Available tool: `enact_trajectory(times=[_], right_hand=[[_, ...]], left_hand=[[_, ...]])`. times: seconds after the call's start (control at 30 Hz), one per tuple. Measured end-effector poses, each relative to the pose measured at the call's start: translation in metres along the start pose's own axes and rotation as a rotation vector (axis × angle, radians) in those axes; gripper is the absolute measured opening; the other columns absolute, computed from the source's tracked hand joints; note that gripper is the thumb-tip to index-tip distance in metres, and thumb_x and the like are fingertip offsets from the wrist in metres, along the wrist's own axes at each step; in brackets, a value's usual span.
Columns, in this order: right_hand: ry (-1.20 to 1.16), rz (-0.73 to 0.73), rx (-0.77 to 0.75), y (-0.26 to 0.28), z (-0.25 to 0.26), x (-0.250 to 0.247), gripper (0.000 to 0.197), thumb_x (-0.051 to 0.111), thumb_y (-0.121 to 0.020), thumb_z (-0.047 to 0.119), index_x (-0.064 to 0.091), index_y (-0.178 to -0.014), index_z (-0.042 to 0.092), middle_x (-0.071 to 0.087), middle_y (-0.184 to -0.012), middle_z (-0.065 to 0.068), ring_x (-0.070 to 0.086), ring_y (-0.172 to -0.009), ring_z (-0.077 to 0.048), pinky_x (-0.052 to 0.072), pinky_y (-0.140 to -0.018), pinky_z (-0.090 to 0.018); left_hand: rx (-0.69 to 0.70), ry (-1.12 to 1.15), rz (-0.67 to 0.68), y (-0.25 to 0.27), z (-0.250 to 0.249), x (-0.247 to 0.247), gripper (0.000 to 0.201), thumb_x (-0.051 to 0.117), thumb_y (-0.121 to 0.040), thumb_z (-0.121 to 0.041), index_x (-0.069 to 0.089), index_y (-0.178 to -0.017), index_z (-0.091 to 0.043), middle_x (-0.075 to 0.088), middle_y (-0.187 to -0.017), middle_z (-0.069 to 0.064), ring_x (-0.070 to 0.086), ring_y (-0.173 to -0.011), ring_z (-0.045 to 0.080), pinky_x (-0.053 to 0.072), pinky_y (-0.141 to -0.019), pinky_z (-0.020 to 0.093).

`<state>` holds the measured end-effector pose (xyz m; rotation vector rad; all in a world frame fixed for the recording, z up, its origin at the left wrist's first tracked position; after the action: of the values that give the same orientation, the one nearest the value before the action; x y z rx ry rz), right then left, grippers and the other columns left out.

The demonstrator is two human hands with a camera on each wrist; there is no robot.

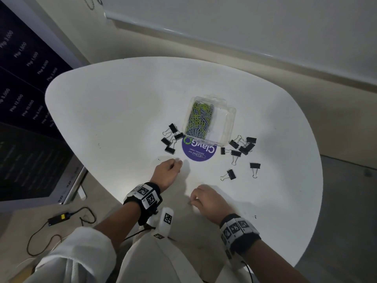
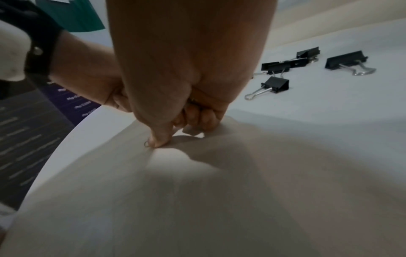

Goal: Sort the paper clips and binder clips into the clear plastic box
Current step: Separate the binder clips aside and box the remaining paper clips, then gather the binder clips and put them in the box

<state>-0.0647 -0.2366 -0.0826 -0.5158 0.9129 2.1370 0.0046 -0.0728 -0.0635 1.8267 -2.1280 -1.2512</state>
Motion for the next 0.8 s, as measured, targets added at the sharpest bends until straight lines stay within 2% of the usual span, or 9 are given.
enact_trajectory(times=[0.07,0.17,0.27,0.37,0.47,0.53,0.63,0.73,0.8], right_hand=[[-0.105,-0.006,0.08,0.0,-0.007,-0.001,0.008,0.055,-0.09,0.034,0.058,-0.088,0.027,0.054,-0.093,0.009,0.054,-0.087,-0.012,0.049,-0.08,-0.037],[-0.42,-0.138,0.283,-0.003,-0.017,-0.015,0.014,0.051,-0.088,0.044,0.051,-0.081,0.033,0.055,-0.081,0.014,0.053,-0.073,-0.01,0.047,-0.073,-0.034],[-0.927,-0.219,0.475,-0.014,-0.02,-0.032,0.013,0.054,-0.088,0.022,0.047,-0.077,0.02,0.047,-0.068,0.002,0.039,-0.058,-0.014,0.034,-0.057,-0.03],[-1.219,-0.349,0.493,-0.028,-0.015,-0.063,0.007,0.047,-0.086,0.009,0.045,-0.079,0.01,0.048,-0.068,-0.009,0.039,-0.053,-0.018,0.029,-0.051,-0.03],[-1.242,-0.45,0.431,-0.045,-0.002,-0.101,0.011,0.044,-0.091,0.0,0.047,-0.085,0.009,0.053,-0.068,-0.007,0.043,-0.053,-0.016,0.033,-0.05,-0.028],[-1.159,-0.523,0.401,-0.06,0.003,-0.126,0.007,0.046,-0.09,0.001,0.05,-0.088,0.007,0.055,-0.067,-0.007,0.046,-0.053,-0.016,0.039,-0.051,-0.028],[-1.014,-0.621,0.376,-0.084,0.006,-0.155,0.006,0.049,-0.091,0.006,0.055,-0.09,0.009,0.059,-0.071,-0.006,0.053,-0.058,-0.017,0.046,-0.06,-0.03],[-0.859,-0.668,0.387,-0.108,0.007,-0.17,0.012,0.05,-0.095,0.013,0.06,-0.1,0.015,0.066,-0.085,-0.003,0.062,-0.068,-0.012,0.05,-0.065,-0.023],[-0.75,-0.648,0.38,-0.121,0.008,-0.173,0.021,0.048,-0.096,0.015,0.062,-0.112,0.018,0.068,-0.1,-0.001,0.065,-0.083,-0.012,0.053,-0.075,-0.027]], left_hand=[[-0.064,0.106,-0.019,-0.006,0.005,-0.004,0.04,0.042,-0.098,-0.039,0.058,-0.07,-0.014,0.05,-0.063,-0.003,0.045,-0.058,0.017,0.036,-0.056,0.029],[-0.215,0.47,-0.017,-0.016,0.002,-0.013,0.029,0.043,-0.094,-0.024,0.054,-0.069,-0.013,0.041,-0.061,0.0,0.033,-0.049,0.015,0.023,-0.048,0.024],[-0.249,0.7,0.021,-0.026,-0.018,-0.025,0.024,0.041,-0.09,-0.018,0.05,-0.069,-0.012,0.039,-0.062,0.003,0.032,-0.049,0.014,0.02,-0.049,0.026],[-0.205,0.751,0.06,-0.04,-0.053,-0.032,0.025,0.04,-0.09,-0.016,0.055,-0.073,-0.008,0.041,-0.065,0.005,0.039,-0.05,0.016,0.028,-0.05,0.026],[-0.183,0.68,0.094,-0.053,-0.099,-0.031,0.024,0.042,-0.096,-0.011,0.056,-0.078,-0.007,0.047,-0.07,0.006,0.047,-0.057,0.017,0.042,-0.047,0.02],[-0.101,0.595,0.098,-0.067,-0.119,-0.024,0.022,0.042,-0.097,-0.019,0.06,-0.095,-0.006,0.058,-0.087,0.008,0.059,-0.075,0.02,0.053,-0.067,0.022],[0.019,0.432,0.128,-0.079,-0.132,-0.015,0.039,0.038,-0.089,-0.047,0.059,-0.112,-0.024,0.062,-0.116,0.0,0.06,-0.108,0.018,0.045,-0.101,0.041],[0.038,0.394,0.132,-0.089,-0.131,-0.014,0.043,0.036,-0.083,-0.057,0.056,-0.112,-0.032,0.058,-0.125,-0.004,0.054,-0.117,0.016,0.038,-0.108,0.045],[0.079,0.363,0.11,-0.091,-0.126,-0.018,0.041,0.037,-0.083,-0.055,0.057,-0.112,-0.037,0.06,-0.125,-0.004,0.055,-0.118,0.016,0.039,-0.108,0.044]])
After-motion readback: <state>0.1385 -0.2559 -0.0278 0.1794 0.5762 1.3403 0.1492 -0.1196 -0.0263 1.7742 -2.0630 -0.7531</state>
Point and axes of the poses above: each hand's wrist, its own y-axis away from the middle knuckle, its own x-axis out of the palm, z = x × y, the point moved 7 cm from there along -y, towards the middle knuckle
